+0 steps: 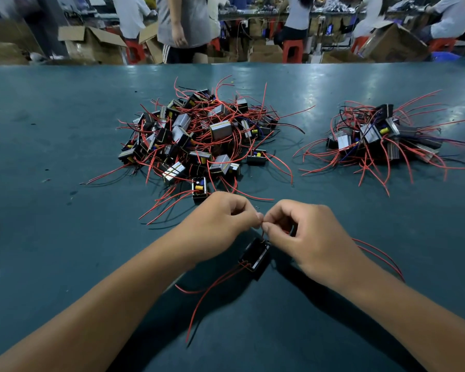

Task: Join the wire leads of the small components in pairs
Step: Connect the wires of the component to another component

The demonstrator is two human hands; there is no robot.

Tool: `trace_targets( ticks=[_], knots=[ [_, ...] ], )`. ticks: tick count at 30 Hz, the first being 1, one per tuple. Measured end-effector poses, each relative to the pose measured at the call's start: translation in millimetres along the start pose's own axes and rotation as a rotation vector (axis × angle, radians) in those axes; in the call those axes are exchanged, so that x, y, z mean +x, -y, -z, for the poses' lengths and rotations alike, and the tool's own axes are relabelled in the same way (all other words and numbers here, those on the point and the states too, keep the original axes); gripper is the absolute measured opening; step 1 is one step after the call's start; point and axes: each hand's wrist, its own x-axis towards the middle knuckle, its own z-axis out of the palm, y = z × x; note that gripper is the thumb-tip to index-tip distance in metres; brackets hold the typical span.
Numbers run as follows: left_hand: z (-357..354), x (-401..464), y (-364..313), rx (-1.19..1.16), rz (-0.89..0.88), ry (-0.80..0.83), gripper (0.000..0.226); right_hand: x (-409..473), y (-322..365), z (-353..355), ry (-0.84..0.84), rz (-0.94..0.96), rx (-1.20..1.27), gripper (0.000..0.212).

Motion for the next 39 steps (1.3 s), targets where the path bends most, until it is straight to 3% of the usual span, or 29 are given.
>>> trace_targets(
  ticks=[4, 6, 8, 11, 20, 24, 30, 36, 39],
  knots=[
    [-5.1, -2.1, -1.9, -0.290, 0.254, 0.049, 0.044, -0.2, 2.0, 0.3, 0.005, 0.057, -0.043, 0.009],
    [3.5, -1.9, 0.7, -0.179, 0.105, 0.008, 0.034, 0.9, 1.4, 1.1, 0.004, 0.059, -0.039, 0.010],
    [19.0, -0.9, 4.8, 0.163, -0.206, -0.051, 0.011, 1.7, 0.3, 2.1, 0.012, 0.045, -0.022, 0.011],
    [31.6, 1.4, 12.5, 0.406, -0.485, -0.038, 0.016, 1.6, -0.7, 2.4, 0.024, 0.049, -0.016, 0.012],
    [21.8, 9.9, 18.3, 0.532, -0.720, -0.094, 0.008, 2.4, -1.8, 2.4, 0.047, 0.094, -0.024, 0.015],
    [22.6, 11.6, 17.5, 0.617, -0.791, -0.092, 0.018, 2.8, -1.3, 2.7, 0.052, 0.119, -0.030, 0.016],
    [18.0, 7.1, 17.9, 0.454, -0.625, 0.026, 0.011, 1.8, -2.4, 2.6, 0.035, 0.145, -0.043, 0.011],
    [3.3, 4.2, 15.3, -0.163, -0.017, 0.121, 0.021, 1.6, -4.3, 1.6, 0.021, 0.144, -0.042, 0.012],
    [7.6, 4.9, 15.1, -0.114, -0.030, 0.058, 0.023, 2.7, -5.8, 1.1, 0.023, 0.125, -0.025, 0.016]
  ],
)
